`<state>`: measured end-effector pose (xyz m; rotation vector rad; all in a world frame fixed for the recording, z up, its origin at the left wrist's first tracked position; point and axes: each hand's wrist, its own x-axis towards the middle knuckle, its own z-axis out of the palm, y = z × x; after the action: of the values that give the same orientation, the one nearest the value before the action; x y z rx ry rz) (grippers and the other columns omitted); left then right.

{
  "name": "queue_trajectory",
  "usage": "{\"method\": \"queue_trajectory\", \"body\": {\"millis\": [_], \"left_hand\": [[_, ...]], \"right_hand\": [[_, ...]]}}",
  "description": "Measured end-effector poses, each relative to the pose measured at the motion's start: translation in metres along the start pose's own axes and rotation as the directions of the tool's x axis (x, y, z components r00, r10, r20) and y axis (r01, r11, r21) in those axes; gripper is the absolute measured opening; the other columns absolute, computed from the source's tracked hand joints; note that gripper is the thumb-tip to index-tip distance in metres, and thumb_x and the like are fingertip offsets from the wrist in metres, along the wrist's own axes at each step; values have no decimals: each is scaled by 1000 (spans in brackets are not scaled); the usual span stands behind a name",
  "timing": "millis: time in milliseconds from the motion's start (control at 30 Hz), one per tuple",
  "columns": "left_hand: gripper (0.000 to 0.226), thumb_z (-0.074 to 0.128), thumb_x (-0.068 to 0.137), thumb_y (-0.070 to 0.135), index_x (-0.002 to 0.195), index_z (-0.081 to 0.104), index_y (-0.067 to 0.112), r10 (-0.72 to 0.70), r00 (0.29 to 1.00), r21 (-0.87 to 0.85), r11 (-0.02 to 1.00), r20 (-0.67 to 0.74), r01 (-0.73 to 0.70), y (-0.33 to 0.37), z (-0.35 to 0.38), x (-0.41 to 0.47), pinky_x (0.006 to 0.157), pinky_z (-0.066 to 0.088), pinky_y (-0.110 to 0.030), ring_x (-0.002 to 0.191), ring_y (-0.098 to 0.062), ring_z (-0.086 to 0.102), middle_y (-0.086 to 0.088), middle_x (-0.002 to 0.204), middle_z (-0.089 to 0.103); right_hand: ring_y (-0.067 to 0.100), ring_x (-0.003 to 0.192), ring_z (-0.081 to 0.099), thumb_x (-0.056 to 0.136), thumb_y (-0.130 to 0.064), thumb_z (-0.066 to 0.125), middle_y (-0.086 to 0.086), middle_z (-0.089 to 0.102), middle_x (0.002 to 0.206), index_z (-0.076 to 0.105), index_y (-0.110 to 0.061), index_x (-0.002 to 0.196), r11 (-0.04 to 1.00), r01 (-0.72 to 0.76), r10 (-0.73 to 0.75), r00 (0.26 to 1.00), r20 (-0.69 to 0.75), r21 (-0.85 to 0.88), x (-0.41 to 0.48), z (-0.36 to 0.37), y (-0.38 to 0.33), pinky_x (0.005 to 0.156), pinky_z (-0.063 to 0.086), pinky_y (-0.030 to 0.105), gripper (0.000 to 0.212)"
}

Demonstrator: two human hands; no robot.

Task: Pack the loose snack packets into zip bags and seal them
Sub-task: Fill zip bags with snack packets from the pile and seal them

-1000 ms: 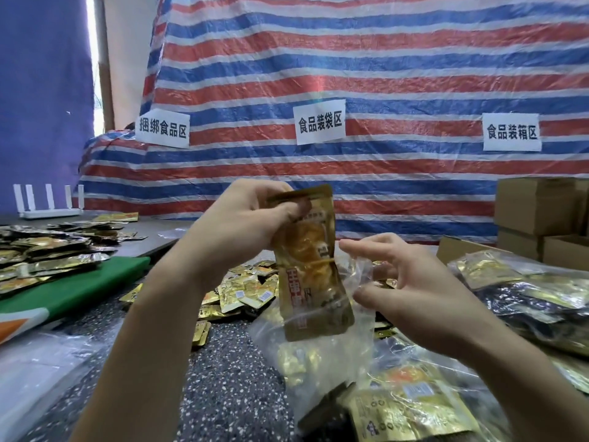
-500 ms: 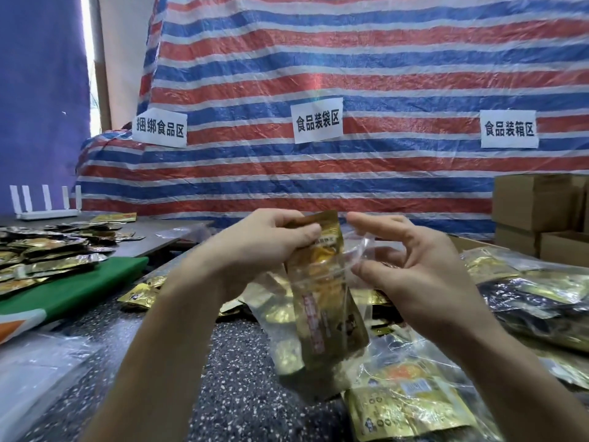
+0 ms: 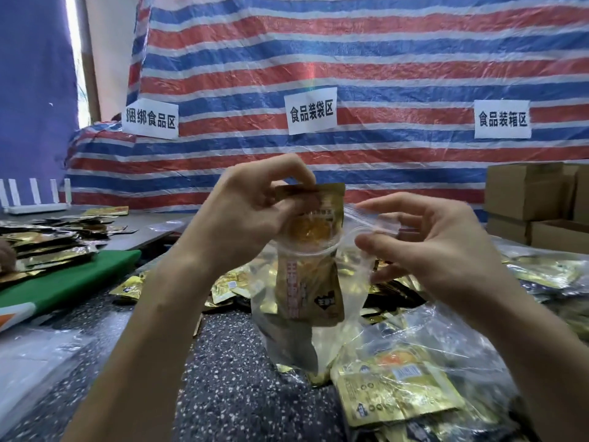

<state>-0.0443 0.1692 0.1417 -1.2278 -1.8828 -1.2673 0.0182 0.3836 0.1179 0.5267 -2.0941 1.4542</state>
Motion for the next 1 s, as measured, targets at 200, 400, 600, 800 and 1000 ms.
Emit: {"method": "queue_trajectory", "body": {"millis": [200,400,600,800,1000], "left_hand": [[17,58,90,11,106,62,17,427,896,349,864,-123,-364,-13,11,0,76,57,-17,87,-4,68,10,94,65],[12,59,98,8,105,65,1,563,786,481,779,-254,-402,-24,25,-1,77,49,-11,85,-4,60,4,99,62],[29,69,88,33,100,63,7,165,974,139,980,-158,-143,-9,15,1,46,51,-23,54,-12,62,-11,82,70],[59,86,67,31,118,60,19,-254,923,-77,955,290,287,-17,-19,-4,81,59,-27,90,-14,71,-7,103,73],[35,81,79,35,110,70,22,-547,607,198,814,576,546,-32,-39,-18,91,56,-39,103,-17,69,1,110,73]], "right_hand": [[15,75,73,78,-29,73,1,76,92,77,-22,89,998,-20,27,990,139,-51,0,-7,-6,58,60,29,14],[13,83,76,61,-19,91,-3,78,92,68,-20,105,995,-99,96,970,223,-1,-2,12,2,71,62,26,50],[22,84,73,59,-18,97,0,76,93,67,-16,102,987,-28,49,990,133,-157,2,24,15,78,59,53,52],[21,92,73,67,-14,92,0,75,100,69,-16,107,983,22,4,990,141,-180,2,24,21,81,58,52,46],[17,80,71,66,-17,91,-6,75,90,69,-15,97,966,44,-20,995,99,-256,-1,29,21,70,57,46,37]]}}
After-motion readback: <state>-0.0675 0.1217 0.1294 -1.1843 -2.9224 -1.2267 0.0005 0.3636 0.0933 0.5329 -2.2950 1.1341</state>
